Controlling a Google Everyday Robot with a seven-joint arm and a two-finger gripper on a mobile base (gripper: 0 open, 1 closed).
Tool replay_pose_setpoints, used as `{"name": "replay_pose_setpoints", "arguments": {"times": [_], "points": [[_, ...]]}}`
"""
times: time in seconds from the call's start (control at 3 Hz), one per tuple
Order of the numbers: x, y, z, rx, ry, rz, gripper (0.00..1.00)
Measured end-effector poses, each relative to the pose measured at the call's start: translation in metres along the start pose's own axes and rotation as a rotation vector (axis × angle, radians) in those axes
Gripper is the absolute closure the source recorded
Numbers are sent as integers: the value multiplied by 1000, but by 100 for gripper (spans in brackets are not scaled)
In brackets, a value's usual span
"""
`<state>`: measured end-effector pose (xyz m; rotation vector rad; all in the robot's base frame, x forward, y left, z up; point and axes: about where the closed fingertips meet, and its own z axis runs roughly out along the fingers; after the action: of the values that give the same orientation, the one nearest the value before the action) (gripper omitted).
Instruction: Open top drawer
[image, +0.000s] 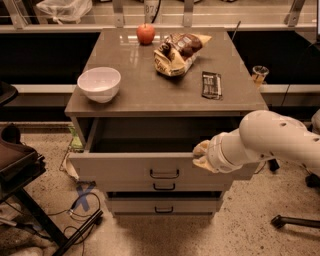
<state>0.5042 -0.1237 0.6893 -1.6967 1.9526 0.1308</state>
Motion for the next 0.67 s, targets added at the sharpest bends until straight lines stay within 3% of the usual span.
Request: {"name": "replay_pose_setpoints", "arguments": {"times": [0.33, 0.67], "points": [[-1, -1, -2, 0, 0, 0, 62], [-4, -2, -6, 0, 0, -1, 30]]}}
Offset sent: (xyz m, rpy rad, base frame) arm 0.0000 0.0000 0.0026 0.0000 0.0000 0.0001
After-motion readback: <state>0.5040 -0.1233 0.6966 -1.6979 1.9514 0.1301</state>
